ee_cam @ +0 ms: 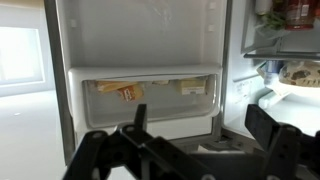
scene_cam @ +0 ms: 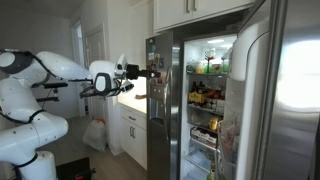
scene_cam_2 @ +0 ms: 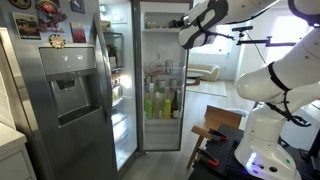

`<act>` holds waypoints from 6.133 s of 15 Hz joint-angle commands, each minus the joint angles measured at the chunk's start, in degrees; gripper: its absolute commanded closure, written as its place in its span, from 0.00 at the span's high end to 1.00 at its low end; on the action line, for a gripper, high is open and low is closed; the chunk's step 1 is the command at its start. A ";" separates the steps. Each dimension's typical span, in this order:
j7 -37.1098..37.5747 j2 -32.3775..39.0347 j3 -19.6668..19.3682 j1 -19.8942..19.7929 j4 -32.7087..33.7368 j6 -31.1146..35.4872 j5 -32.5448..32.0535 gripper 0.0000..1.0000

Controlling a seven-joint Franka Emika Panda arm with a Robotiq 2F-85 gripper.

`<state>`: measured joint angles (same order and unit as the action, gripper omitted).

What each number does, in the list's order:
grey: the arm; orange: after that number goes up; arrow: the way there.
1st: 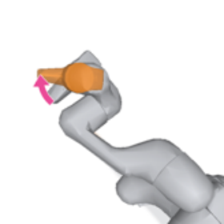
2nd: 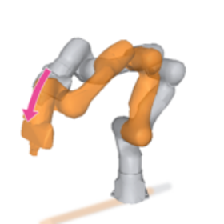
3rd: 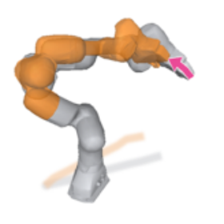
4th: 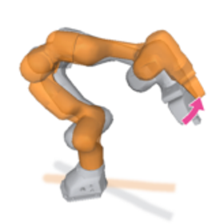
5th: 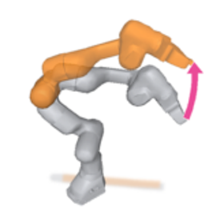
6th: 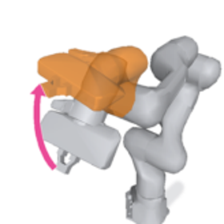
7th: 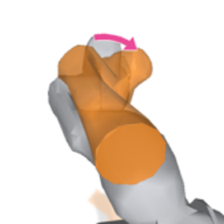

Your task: Open the top compartment of the refrigerator door

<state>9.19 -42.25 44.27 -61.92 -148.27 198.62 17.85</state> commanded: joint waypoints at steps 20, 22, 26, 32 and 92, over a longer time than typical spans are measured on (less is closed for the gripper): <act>8.10 12.75 54.29 -65.88 39.07 -0.34 -1.76 1.00; 8.48 11.75 58.44 -70.81 42.81 -0.37 -1.83 1.00; 8.68 9.18 64.92 -79.20 49.55 -0.38 -1.33 1.00; 8.76 4.77 70.20 -87.80 56.32 -0.38 -0.41 1.00; 17.36 -6.22 61.13 -87.52 60.72 -1.89 9.24 1.00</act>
<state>24.30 -45.38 107.65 -148.75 -90.58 197.32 24.88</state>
